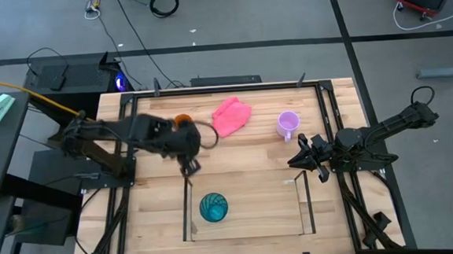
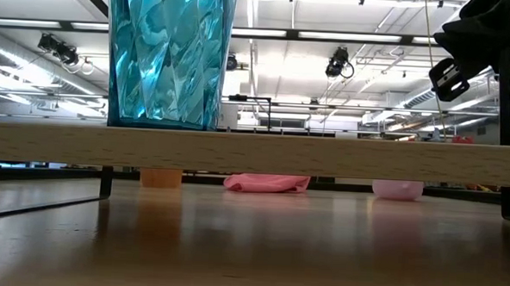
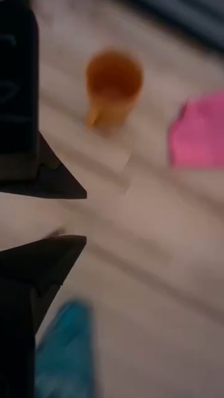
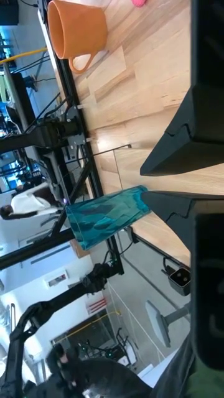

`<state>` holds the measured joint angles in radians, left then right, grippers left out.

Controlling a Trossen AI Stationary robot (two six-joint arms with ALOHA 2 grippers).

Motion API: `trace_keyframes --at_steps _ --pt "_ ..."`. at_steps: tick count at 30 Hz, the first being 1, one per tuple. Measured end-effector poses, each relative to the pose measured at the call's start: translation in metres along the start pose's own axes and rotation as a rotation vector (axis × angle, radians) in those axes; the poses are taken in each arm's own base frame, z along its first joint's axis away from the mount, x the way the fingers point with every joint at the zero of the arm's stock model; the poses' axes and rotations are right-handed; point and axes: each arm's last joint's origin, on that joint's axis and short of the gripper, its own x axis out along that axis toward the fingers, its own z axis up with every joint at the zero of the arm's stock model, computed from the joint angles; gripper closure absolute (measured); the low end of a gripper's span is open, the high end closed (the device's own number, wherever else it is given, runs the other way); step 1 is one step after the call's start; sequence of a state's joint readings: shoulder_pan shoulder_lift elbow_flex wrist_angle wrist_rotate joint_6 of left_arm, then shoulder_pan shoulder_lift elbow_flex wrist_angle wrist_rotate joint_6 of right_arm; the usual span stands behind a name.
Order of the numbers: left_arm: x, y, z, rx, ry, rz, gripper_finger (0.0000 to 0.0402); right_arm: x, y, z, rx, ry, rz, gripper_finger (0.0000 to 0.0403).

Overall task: Stack small to large cups/mugs on shelf
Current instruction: Put the orange mug on the shelf

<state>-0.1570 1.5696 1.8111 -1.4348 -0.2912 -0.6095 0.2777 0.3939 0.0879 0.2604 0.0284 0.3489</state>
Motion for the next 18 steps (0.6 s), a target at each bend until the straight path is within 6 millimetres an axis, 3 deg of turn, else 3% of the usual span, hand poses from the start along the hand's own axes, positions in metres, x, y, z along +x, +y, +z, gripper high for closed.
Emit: trace_keyframes --at_steps 5,10,18 --pt "0.008 0.041 0.020 -0.042 -0.022 0.111 0.0290 0.000 0.000 0.000 0.000 -0.001 0.000 0.0345" --pt "0.019 0.093 0.039 -0.093 0.004 0.202 0.0299 0.000 0.000 0.000 0.007 0.000 0.000 0.0345" --pt "0.037 0.172 0.049 -0.238 0.051 0.154 0.0315 0.000 0.000 0.000 0.018 0.000 -0.001 0.0345"
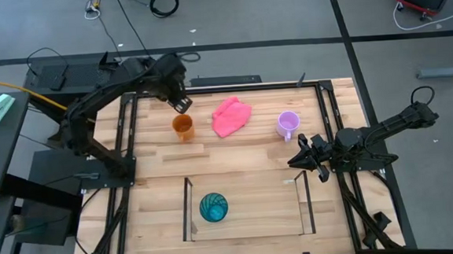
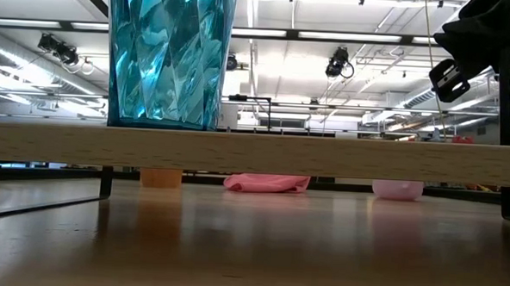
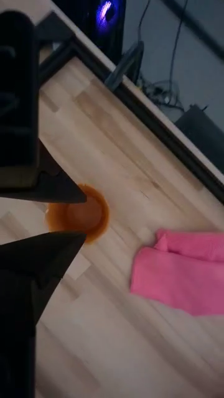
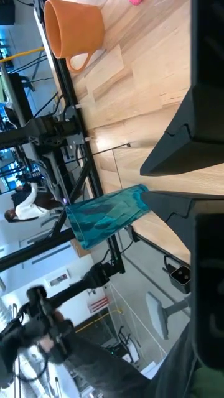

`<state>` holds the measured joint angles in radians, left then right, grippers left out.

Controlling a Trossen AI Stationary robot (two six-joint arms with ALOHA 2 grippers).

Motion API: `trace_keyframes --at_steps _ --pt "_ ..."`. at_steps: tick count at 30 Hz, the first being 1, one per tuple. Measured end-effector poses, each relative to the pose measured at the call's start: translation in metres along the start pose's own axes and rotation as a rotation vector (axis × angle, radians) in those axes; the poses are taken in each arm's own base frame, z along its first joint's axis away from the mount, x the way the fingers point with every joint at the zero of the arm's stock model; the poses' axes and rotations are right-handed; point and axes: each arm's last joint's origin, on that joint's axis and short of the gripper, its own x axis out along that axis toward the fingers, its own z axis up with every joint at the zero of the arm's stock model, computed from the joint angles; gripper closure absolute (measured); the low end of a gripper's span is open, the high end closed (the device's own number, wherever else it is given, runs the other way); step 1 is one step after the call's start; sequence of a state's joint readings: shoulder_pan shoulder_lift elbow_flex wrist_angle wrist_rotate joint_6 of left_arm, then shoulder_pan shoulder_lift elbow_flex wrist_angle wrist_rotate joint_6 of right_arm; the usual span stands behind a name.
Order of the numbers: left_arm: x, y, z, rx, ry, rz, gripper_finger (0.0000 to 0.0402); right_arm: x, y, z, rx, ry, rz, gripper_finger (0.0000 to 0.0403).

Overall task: Stack small to large cups/mugs on shelf
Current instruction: Put the orange mug on the shelf

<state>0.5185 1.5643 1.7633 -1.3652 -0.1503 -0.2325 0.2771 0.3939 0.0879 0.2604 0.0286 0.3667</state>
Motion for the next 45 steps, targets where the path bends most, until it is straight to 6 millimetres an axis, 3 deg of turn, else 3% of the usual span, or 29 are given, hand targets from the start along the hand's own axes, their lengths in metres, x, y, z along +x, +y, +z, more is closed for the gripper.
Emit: trace_keyframes --at_steps 5,20,31,40,45 --pt "0.035 0.024 -0.001 0.009 0.064 -0.054 0.0321 0.000 0.000 0.000 0.002 0.000 0.000 0.0345" --pt "0.122 0.054 -0.038 -0.002 0.212 -0.042 0.0286 0.000 0.000 0.000 -0.002 0.001 -0.001 0.0345" --pt "0.133 0.056 -0.040 0.030 0.178 -0.086 0.0264 0.000 -0.001 0.000 -0.003 -0.006 -0.031 0.0345" --pt "0.136 0.037 -0.036 0.321 0.123 -0.125 0.0273 0.000 -0.001 0.000 -0.003 -0.006 -0.031 0.0345" --pt "0.145 0.033 -0.036 0.391 0.144 -0.135 0.0283 0.000 -0.001 0.000 -0.003 -0.004 -0.032 0.0345"
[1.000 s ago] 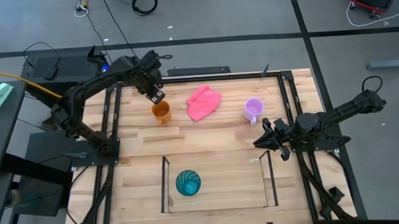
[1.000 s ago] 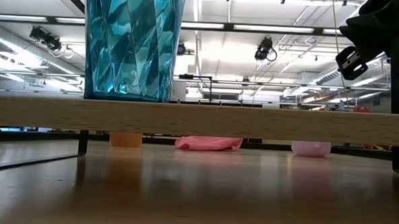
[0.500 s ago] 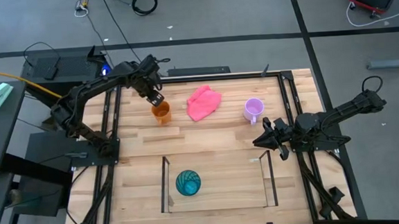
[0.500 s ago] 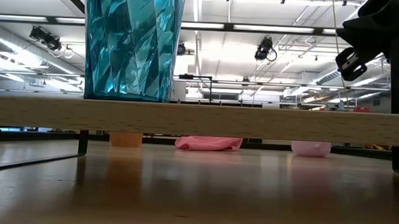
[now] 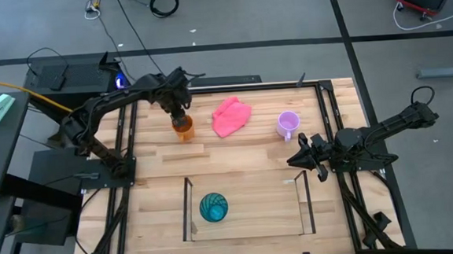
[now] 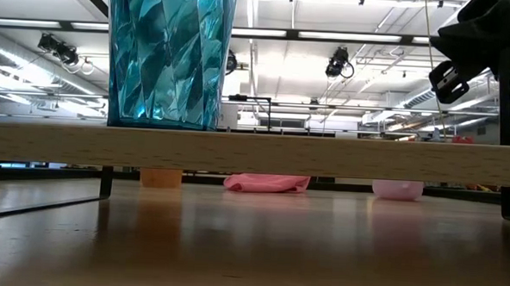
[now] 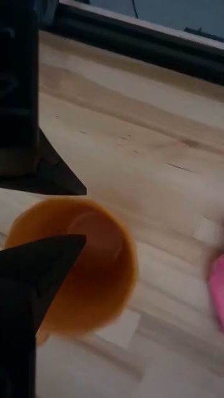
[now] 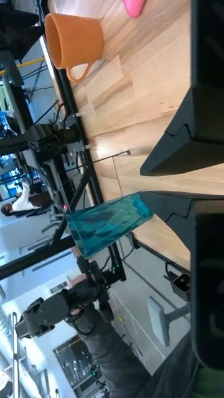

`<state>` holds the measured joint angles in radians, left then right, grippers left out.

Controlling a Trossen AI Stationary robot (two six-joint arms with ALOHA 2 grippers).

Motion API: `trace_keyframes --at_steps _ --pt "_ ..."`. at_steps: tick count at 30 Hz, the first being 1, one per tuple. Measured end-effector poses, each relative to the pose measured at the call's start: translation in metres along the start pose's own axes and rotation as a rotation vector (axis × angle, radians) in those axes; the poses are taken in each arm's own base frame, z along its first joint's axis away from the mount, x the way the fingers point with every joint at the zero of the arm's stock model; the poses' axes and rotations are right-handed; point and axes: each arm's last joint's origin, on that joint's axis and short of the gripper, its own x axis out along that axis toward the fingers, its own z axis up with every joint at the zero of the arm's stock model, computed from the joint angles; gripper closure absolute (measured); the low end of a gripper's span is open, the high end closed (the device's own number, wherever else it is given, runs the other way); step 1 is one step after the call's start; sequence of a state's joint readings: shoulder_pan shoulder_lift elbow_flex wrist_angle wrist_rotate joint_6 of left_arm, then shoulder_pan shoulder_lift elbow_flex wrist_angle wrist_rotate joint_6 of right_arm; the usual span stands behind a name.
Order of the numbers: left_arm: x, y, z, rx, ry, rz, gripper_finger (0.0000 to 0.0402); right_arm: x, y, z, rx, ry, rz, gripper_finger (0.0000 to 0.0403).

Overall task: Stack small to large cups/mugs on shelf
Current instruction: Put the orange mug on the shelf

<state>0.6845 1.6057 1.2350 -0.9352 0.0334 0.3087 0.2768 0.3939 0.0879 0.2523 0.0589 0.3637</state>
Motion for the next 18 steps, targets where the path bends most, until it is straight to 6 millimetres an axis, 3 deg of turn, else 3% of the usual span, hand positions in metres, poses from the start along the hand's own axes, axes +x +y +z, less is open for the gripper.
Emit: trace_keyframes --at_steps 18 --pt "0.032 0.011 0.002 0.019 0.099 -0.011 0.0276 0.000 0.000 -0.001 -0.001 0.013 -0.005 0.0345"
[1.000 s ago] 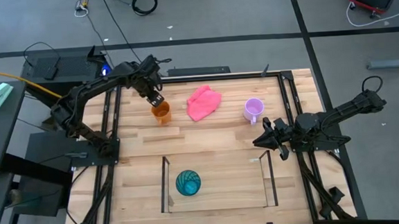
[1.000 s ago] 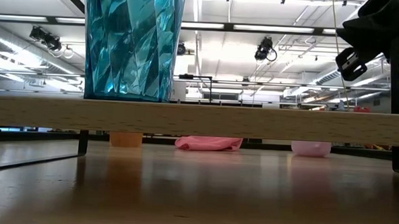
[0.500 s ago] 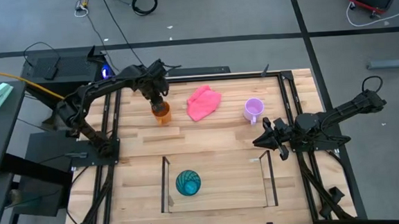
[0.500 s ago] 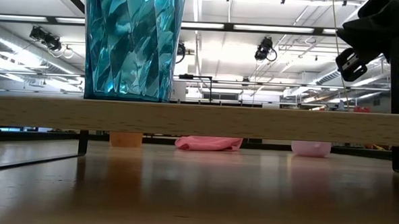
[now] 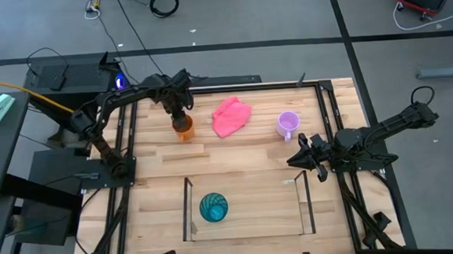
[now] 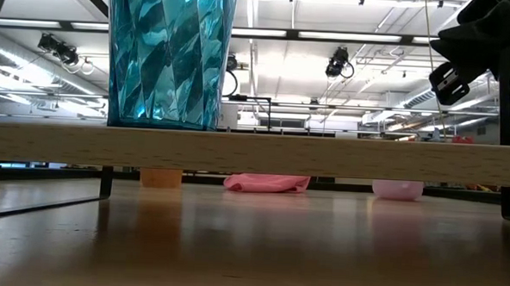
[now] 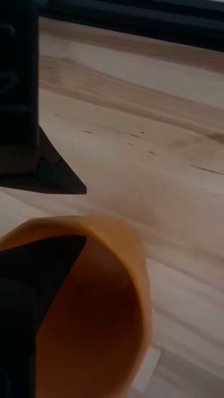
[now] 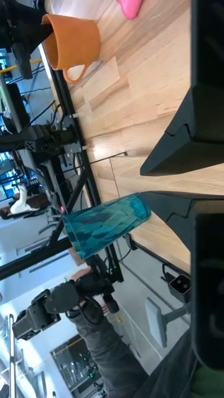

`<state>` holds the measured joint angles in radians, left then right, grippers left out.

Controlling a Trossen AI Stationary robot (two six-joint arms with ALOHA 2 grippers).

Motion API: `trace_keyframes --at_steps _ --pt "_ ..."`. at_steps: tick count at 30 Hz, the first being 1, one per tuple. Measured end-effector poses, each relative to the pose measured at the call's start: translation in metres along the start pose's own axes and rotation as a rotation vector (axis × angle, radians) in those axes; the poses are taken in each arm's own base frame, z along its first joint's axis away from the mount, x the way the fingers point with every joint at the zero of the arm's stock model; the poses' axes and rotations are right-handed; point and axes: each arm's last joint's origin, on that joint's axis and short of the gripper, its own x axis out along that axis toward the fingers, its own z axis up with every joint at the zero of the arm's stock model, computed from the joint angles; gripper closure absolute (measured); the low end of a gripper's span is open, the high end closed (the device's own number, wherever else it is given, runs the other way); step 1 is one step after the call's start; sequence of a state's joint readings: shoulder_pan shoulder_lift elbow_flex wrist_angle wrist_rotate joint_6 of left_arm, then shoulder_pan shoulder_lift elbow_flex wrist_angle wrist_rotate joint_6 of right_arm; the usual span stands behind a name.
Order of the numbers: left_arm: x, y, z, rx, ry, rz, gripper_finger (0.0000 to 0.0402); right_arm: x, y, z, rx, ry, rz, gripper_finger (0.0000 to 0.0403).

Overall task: Stack small to large cups/mugs on shelf
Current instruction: Put the orange mug on the shelf

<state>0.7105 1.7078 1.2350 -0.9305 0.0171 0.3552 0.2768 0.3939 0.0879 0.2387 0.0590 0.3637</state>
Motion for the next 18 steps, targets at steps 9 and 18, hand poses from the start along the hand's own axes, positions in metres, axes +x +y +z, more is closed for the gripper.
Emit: trace_keyframes --at_steps 9,18 --pt "0.0002 0.0000 0.0003 0.024 -0.002 0.001 0.0320 0.0000 -0.0002 -0.0006 0.000 0.006 -0.003 0.0345" --pt "0.0000 0.0001 0.0006 -0.007 -0.005 -0.003 0.0382 0.0000 -0.0002 -0.0006 -0.001 0.006 -0.003 0.0345"
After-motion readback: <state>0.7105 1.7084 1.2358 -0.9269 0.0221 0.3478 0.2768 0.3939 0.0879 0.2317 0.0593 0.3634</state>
